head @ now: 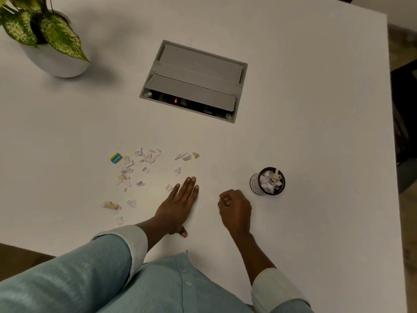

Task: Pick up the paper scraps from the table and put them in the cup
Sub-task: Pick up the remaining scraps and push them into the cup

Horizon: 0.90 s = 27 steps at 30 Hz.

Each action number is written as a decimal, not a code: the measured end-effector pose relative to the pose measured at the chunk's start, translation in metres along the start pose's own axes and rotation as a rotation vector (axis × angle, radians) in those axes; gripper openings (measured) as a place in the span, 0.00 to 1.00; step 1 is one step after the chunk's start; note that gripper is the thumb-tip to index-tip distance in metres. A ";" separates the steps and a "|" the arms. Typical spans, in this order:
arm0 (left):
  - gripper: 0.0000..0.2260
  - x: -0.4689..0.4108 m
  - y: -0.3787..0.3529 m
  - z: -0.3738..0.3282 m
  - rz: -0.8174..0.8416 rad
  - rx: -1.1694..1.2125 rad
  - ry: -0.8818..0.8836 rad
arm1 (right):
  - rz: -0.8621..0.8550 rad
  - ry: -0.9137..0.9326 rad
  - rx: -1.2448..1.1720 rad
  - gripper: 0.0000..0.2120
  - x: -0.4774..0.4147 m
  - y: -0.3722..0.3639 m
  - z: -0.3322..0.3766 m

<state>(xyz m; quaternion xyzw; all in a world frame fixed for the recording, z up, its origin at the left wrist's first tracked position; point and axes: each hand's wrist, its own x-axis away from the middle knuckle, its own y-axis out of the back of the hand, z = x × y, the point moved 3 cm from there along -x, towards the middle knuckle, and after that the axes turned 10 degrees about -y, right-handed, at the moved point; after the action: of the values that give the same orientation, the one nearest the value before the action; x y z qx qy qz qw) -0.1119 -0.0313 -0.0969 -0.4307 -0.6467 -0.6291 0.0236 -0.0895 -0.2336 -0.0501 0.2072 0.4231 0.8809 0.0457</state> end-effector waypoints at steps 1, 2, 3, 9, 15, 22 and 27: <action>0.74 0.000 0.001 0.000 0.002 -0.002 -0.002 | -0.074 0.009 -0.053 0.08 -0.002 0.014 0.002; 0.73 0.001 0.001 -0.001 0.002 -0.003 -0.003 | -0.149 0.020 -0.098 0.09 -0.004 0.029 0.004; 0.73 0.001 0.002 -0.001 -0.001 -0.007 -0.005 | -0.226 0.030 -0.131 0.08 -0.007 0.044 0.005; 0.71 0.005 0.009 -0.003 0.010 -0.018 -0.011 | -0.505 -0.004 -0.140 0.03 -0.036 0.113 -0.009; 0.71 0.005 0.010 -0.004 0.008 -0.029 0.007 | -0.444 -0.068 -0.053 0.04 -0.056 0.117 -0.022; 0.71 0.002 0.004 -0.003 -0.028 -0.036 0.006 | -0.374 -0.116 0.083 0.11 -0.055 0.105 -0.026; 0.71 0.003 0.000 0.002 -0.081 0.004 -0.014 | -0.462 -0.033 0.066 0.15 -0.038 0.103 -0.004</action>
<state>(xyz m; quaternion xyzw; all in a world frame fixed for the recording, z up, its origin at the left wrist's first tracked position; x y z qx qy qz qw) -0.1129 -0.0279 -0.0953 -0.4084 -0.6651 -0.6251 -0.0053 -0.0465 -0.3119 0.0136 0.1204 0.4870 0.8293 0.2463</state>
